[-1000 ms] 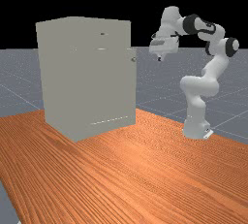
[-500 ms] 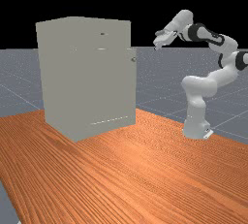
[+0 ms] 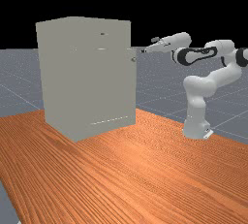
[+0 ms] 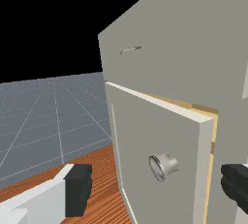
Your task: Open the cabinet door
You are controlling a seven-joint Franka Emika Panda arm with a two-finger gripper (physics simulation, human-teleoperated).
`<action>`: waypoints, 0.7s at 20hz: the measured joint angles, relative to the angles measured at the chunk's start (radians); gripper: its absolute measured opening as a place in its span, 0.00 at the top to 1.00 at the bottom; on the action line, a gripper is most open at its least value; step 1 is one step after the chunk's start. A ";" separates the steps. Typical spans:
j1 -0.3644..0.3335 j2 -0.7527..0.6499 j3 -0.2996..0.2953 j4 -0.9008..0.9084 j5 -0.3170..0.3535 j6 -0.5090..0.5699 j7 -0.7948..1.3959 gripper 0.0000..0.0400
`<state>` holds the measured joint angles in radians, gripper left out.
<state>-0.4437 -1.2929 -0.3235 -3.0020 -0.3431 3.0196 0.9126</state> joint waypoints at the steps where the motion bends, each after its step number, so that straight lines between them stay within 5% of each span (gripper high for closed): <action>1: -0.003 0.007 -0.003 -0.005 -0.003 0.035 -0.001 0.01; 7: -0.015 0.022 -0.086 -0.011 -0.028 0.136 -0.064 0.00; 14: -0.009 0.224 -0.093 0.033 -0.027 0.207 -0.073 0.00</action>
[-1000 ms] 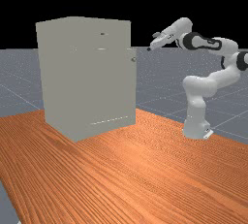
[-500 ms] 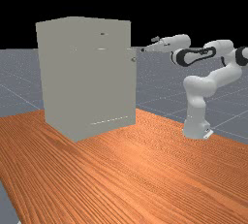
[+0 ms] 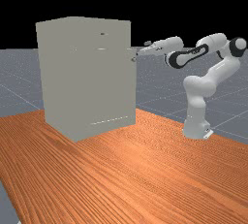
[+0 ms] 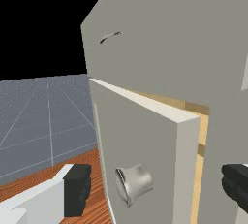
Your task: Open the cabinet door
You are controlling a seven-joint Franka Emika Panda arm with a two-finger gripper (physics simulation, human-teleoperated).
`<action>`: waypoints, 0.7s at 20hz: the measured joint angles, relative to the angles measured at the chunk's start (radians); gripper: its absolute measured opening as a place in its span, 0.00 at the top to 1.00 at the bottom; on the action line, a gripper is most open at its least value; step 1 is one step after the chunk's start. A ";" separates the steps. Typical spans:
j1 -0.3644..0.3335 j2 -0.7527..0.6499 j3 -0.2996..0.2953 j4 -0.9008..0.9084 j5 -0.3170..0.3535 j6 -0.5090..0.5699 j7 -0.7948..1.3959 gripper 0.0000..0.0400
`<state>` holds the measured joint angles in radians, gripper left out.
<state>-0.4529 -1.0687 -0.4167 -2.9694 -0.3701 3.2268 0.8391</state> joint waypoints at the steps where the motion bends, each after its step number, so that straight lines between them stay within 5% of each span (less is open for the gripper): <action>1: 0.000 0.028 0.001 0.007 0.001 0.019 0.000 0.00; 8: 0.025 0.157 0.021 0.032 0.005 0.084 0.002 0.00; 14: -0.026 0.138 0.198 0.006 0.072 0.073 0.109 0.00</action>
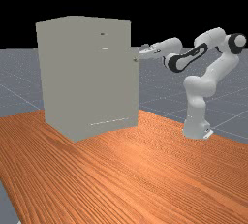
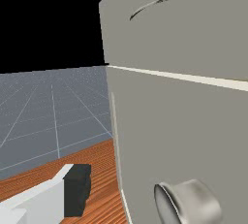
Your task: Open the cabinet door
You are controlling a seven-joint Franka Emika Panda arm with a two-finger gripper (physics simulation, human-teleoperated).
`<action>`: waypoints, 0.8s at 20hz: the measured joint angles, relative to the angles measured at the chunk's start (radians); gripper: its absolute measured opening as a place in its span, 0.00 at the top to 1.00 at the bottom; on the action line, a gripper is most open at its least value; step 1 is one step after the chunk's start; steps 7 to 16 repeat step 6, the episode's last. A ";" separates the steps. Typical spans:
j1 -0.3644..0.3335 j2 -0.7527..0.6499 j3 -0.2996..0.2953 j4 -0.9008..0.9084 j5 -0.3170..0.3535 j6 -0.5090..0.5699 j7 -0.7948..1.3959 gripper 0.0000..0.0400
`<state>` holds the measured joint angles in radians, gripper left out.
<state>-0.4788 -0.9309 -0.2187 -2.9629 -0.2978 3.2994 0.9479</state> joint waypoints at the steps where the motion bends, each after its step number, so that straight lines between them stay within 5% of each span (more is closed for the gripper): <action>1: -0.012 -0.010 0.041 -0.007 0.018 -0.004 0.025 0.00; 6: -0.008 -0.042 0.393 -0.016 0.111 -0.023 0.210 0.00; 16: -0.008 -0.042 0.393 -0.016 0.111 -0.023 0.210 0.00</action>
